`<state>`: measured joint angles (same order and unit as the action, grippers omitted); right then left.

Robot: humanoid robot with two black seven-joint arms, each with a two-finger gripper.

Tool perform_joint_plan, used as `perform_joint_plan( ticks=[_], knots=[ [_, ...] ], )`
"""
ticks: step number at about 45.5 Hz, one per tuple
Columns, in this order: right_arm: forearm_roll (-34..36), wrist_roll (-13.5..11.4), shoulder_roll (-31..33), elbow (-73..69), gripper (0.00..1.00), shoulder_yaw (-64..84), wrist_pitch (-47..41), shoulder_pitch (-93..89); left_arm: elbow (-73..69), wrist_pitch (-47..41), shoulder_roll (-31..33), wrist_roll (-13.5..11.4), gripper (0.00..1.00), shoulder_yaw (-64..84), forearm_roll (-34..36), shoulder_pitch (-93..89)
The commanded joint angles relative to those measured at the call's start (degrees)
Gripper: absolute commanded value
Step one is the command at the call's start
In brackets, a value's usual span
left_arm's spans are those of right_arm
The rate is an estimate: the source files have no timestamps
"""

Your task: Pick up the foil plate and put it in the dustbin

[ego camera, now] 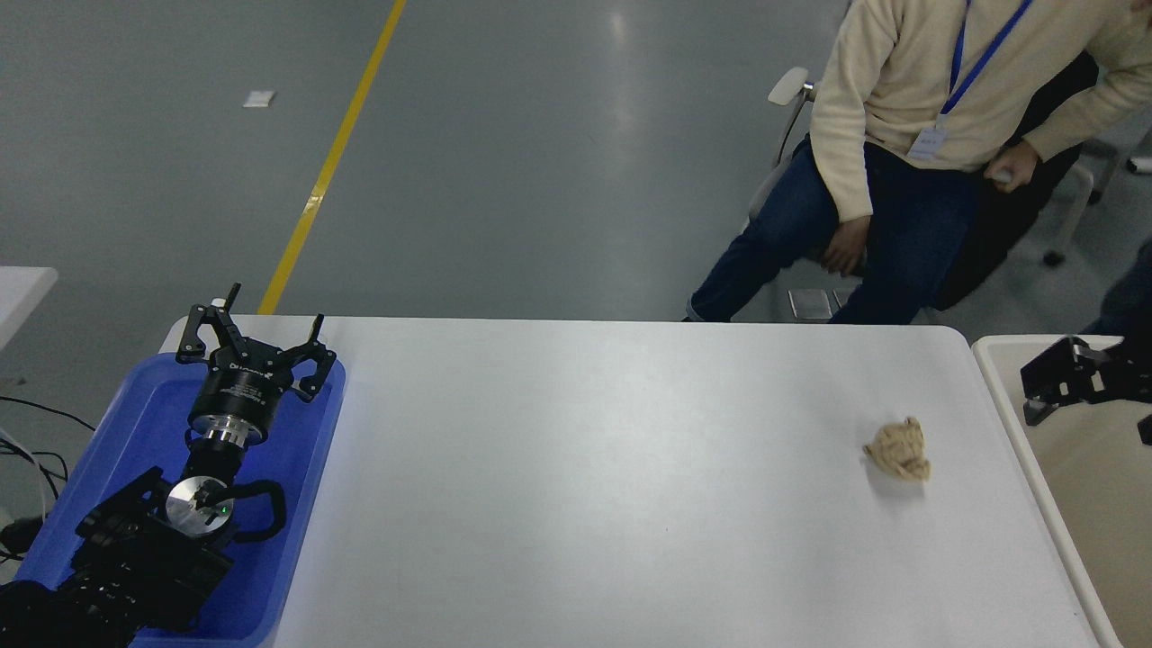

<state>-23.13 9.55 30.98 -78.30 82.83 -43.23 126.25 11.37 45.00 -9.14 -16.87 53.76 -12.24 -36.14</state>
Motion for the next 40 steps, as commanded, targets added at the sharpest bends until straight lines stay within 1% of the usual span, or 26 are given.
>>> perform_joint_plan(
  ticks=[1,7,19,40],
  knots=[
    [-0.42,-0.06,-5.05,-4.93,1.00,-1.88,-1.77,8.66,0.06,0.00,0.00,-0.01,1.00,0.03,-0.06,0.02],
    [0.54,0.03,-7.43,-4.75,1.00,-2.15,-1.77,9.01,-0.03,0.00,0.00,-0.01,1.00,0.03,0.02,0.02],
    [0.72,0.03,-7.60,-4.31,1.00,-5.31,-1.77,9.89,-0.03,0.00,0.00,-0.01,1.00,0.03,0.02,0.02],
    [0.72,0.12,-7.08,-4.14,1.00,-5.49,-1.77,10.24,0.06,0.00,0.00,0.08,1.00,-0.06,0.02,0.02]
  ],
)
